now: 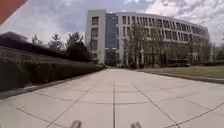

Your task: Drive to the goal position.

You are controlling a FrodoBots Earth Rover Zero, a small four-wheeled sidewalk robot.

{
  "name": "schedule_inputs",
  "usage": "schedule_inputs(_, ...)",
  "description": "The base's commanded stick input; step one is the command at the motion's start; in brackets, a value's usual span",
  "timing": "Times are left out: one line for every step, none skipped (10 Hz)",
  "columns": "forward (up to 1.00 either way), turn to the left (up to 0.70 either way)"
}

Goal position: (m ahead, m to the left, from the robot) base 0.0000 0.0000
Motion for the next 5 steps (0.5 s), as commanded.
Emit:
schedule_inputs(0.07,0.02)
schedule_inputs(0.07,0.02)
schedule_inputs(0.08,0.02)
schedule_inputs(0.08,0.02)
schedule_inputs(0.07,0.02)
